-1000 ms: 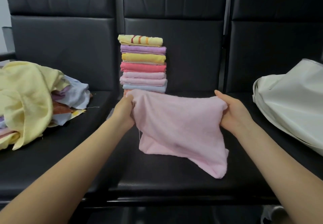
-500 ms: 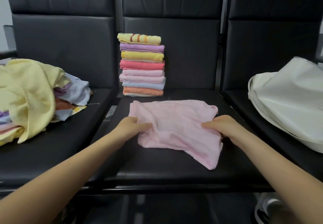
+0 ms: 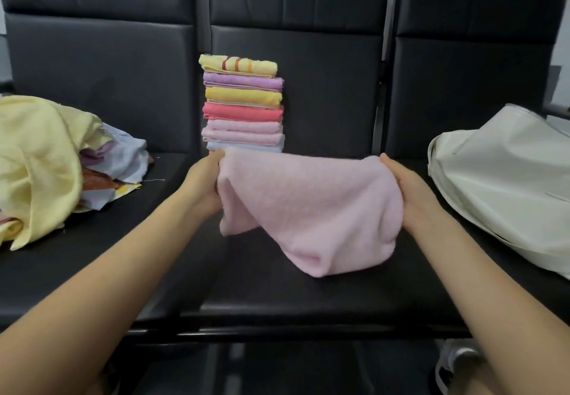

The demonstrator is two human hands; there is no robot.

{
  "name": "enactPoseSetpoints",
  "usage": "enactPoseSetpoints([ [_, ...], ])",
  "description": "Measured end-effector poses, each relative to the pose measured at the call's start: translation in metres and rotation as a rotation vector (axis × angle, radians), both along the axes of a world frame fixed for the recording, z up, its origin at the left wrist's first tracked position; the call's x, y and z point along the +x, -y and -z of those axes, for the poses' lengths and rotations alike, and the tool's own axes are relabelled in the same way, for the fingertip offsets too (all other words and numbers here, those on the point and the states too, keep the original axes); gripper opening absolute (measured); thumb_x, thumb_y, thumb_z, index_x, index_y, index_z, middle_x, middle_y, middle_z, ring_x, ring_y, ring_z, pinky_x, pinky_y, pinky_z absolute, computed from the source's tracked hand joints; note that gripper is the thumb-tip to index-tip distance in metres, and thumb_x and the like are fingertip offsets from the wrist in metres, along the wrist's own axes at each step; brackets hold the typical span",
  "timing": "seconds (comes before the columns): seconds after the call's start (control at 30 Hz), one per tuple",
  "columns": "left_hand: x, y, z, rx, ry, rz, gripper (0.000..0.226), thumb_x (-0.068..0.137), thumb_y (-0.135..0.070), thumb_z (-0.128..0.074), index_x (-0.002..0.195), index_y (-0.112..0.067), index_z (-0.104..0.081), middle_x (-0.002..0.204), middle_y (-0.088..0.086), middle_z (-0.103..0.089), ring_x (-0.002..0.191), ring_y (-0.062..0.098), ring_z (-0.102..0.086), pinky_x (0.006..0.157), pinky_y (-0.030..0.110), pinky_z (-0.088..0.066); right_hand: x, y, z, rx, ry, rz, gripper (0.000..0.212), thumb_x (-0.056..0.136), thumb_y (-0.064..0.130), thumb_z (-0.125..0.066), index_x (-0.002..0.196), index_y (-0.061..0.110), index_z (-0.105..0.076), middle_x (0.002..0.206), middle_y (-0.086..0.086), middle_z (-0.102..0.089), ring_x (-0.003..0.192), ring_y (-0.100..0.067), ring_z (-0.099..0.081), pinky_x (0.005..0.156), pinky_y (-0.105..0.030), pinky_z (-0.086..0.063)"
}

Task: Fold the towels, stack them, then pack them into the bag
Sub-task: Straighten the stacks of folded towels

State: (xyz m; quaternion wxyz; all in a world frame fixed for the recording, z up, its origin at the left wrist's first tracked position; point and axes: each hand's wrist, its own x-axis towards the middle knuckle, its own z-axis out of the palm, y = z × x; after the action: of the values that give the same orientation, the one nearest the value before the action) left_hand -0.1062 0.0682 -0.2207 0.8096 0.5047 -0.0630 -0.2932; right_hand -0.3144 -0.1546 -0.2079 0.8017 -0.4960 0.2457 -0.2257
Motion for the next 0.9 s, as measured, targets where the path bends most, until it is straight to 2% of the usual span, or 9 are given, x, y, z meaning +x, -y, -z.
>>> enactPoseSetpoints([
  [0.13,0.002,-0.002,0.016,0.158,0.105,-0.09,0.021,0.091,-0.018,-0.056,0.109,-0.011,-0.064,0.11,0.008,-0.068,0.098,0.021,-0.065,0.082,0.034,-0.053,0.009,0.011,0.014,-0.001,0.008,-0.07,0.033,0.097,0.028,-0.056,0.121,0.007,-0.062,0.109,-0.01,-0.07,0.103,-0.022,-0.066,0.088,-0.034,-0.049],
  [0.2,0.002,-0.004,0.027,0.278,0.155,-0.063,0.014,0.09,-0.022,-0.061,0.101,-0.013,-0.064,0.109,0.013,-0.067,0.097,0.024,-0.064,0.09,0.039,-0.052,0.011,0.018,0.026,-0.106,-0.144,-0.164,0.063,0.076,0.037,-0.078,0.13,0.01,-0.059,0.127,-0.009,-0.064,0.114,-0.023,-0.063,0.102,-0.038,-0.045],
  [0.27,-0.004,-0.01,0.033,0.402,0.21,-0.002,0.017,0.095,-0.025,-0.06,0.082,-0.018,-0.052,0.088,0.012,-0.064,0.079,0.022,-0.06,0.078,0.035,-0.05,0.008,0.026,0.037,-0.248,-0.358,-0.23,0.092,0.051,0.047,-0.092,0.13,0.013,-0.059,0.129,-0.006,-0.063,0.116,-0.022,-0.061,0.105,-0.04,-0.043],
  [0.43,-0.02,-0.03,0.039,0.844,0.581,0.229,0.04,0.078,-0.045,-0.074,0.077,-0.006,-0.067,0.07,0.003,-0.058,0.065,0.014,-0.05,0.062,0.024,-0.038,-0.01,0.01,0.032,-0.737,-0.678,-0.392,0.027,0.079,0.038,-0.076,0.084,0.012,-0.068,0.073,0.0,-0.064,0.071,-0.015,-0.056,0.067,-0.027,-0.043],
  [0.53,-0.038,-0.033,0.04,0.807,0.781,0.23,0.029,0.091,-0.024,-0.062,0.066,-0.009,-0.06,0.068,-0.002,-0.055,0.067,0.011,-0.05,0.064,0.022,-0.038,-0.018,-0.002,0.035,-0.861,-0.516,-0.394,0.022,0.088,0.024,-0.068,0.073,0.009,-0.065,0.074,0.001,-0.068,0.076,-0.018,-0.063,0.075,-0.029,-0.049],
  [0.63,-0.043,-0.04,0.035,0.617,0.793,-0.034,0.024,0.097,-0.018,-0.046,0.075,-0.012,-0.054,0.08,0.001,-0.058,0.077,0.015,-0.052,0.072,0.029,-0.042,-0.024,-0.011,0.038,-0.619,-0.26,-0.133,0.019,0.098,0.024,-0.054,0.101,0.011,-0.067,0.104,-0.003,-0.069,0.101,-0.022,-0.065,0.088,-0.037,-0.051],
  [0.73,-0.047,-0.045,0.021,0.425,0.716,-0.11,0.026,0.088,-0.014,-0.04,0.067,-0.01,-0.053,0.061,0.0,-0.058,0.064,0.019,-0.051,0.065,0.032,-0.044,-0.029,-0.012,0.028,-0.312,-0.098,0.018,0.028,0.1,0.018,-0.048,0.118,0.001,-0.062,0.119,-0.012,-0.068,0.108,-0.026,-0.066,0.092,-0.043,-0.053],
  [0.83,-0.051,-0.043,0.003,0.236,0.453,-0.188,0.032,0.09,-0.015,-0.044,0.06,-0.018,-0.053,0.051,-0.009,-0.055,0.061,0.013,-0.049,0.059,0.028,-0.04,-0.034,-0.011,0.009,-0.014,0.041,0.113,0.03,0.1,0.02,-0.049,0.115,-0.005,-0.057,0.128,-0.021,-0.061,0.107,-0.029,-0.065,0.087,-0.039,-0.053],
  [0.9,-0.043,-0.041,-0.005,0.138,0.274,-0.164,0.025,0.094,-0.023,-0.05,0.072,-0.016,-0.059,0.07,-0.001,-0.063,0.07,0.015,-0.057,0.068,0.029,-0.045,-0.038,-0.009,-0.001,0.052,0.035,0.208,0.034,0.101,0.026,-0.048,0.124,0.001,-0.053,0.135,-0.018,-0.055,0.115,-0.034,-0.058,0.089,-0.04,-0.049],
])
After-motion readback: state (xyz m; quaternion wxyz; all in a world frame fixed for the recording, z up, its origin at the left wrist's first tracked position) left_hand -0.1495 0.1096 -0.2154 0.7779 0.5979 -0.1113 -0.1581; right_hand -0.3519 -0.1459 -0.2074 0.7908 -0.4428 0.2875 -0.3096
